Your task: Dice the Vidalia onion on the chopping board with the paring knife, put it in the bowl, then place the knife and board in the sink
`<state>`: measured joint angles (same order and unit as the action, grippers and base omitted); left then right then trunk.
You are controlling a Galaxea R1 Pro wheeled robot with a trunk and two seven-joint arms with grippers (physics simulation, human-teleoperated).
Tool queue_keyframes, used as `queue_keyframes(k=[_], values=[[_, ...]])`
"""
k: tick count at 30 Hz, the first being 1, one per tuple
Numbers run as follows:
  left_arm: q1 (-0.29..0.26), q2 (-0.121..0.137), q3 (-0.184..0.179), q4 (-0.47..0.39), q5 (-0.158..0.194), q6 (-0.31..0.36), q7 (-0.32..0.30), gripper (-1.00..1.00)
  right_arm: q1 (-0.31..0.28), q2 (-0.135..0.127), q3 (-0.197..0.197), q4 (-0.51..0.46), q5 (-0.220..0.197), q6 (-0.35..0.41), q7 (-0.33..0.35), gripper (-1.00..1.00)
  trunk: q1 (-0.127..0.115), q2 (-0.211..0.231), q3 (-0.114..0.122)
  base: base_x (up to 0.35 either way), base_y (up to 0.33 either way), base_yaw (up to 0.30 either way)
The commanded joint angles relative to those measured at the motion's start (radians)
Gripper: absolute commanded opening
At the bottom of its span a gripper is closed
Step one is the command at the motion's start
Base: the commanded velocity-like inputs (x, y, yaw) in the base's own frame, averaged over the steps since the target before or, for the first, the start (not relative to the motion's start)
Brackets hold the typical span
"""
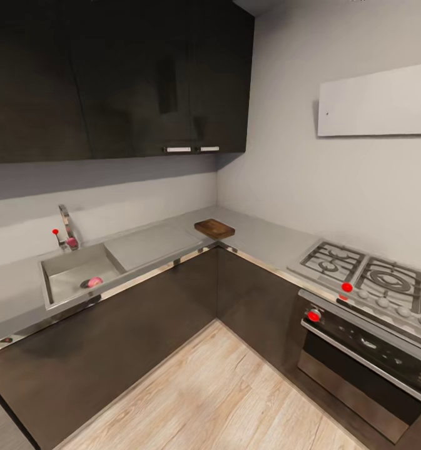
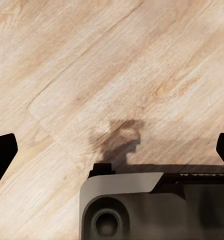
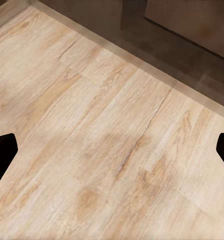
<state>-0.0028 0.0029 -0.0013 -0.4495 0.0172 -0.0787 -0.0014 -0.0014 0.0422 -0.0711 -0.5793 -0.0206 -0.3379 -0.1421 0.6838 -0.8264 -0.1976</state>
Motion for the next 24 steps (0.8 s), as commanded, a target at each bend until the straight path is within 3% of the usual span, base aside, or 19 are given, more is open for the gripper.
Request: queue_keyframes(k=[1, 24], values=[[0.0, 0.0, 0.0, 0.0, 0.002, -0.003, 0.0, 1.0, 0.0, 0.001, -0.003, -0.001, -0.002, -0.003, 0.001, 1.0, -0.004, 0.006, 0.002, 0.0, 0.0, 0.0], [0.0, 0.002, 0.0, 0.0, 0.001, -0.003, 0.0, 1.0, 0.0, 0.001, -0.003, 0.001, -0.001, -0.003, 0.001, 1.0, -0.092, 0.167, 0.074, 0.0, 0.0, 0.0]])
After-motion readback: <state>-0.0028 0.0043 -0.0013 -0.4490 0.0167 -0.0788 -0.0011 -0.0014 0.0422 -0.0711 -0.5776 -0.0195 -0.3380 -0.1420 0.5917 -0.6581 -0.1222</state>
